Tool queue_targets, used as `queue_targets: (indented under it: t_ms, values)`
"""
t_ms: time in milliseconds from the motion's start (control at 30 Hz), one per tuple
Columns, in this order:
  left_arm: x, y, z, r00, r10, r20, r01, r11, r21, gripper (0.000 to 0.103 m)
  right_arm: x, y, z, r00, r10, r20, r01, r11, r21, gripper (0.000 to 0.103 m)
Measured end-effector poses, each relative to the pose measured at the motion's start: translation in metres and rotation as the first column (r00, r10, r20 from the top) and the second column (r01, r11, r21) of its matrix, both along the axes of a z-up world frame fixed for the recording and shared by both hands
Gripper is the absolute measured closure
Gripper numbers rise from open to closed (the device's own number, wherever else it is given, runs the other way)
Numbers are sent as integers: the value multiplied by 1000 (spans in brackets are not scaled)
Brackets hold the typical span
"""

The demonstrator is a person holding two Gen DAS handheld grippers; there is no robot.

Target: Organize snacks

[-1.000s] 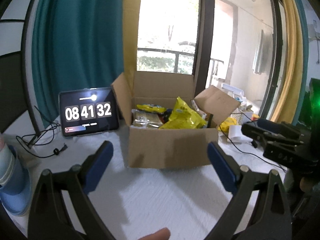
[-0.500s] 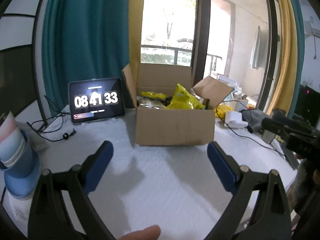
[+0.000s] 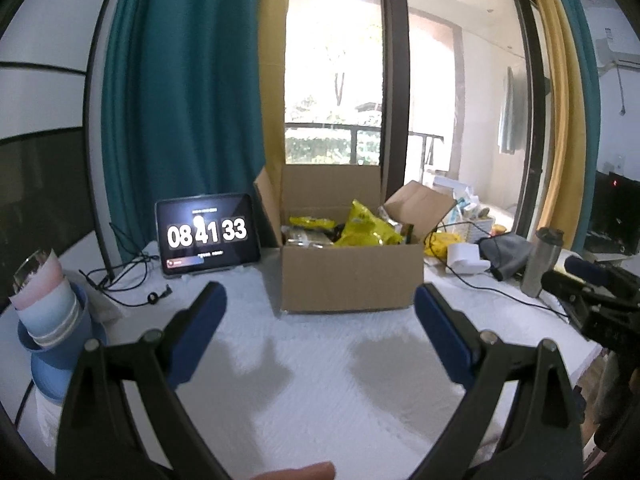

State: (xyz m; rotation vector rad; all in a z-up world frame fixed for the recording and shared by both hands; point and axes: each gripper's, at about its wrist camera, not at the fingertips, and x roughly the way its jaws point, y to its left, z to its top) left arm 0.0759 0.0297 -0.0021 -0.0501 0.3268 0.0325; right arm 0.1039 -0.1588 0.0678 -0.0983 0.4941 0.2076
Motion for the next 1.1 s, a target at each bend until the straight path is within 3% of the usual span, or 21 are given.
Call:
queue_targets:
  t_ms: [300, 1100]
  values:
    - [-9, -3, 9, 1000, -2, 29, 2, 1000, 8, 7, -13, 1, 15, 999, 7, 53, -8, 1000, 28, 36]
    - [-8, -5, 8, 1000, -4, 24, 4, 1000, 3, 7, -8, 4, 11, 999, 16, 42, -17, 1000, 26, 35]
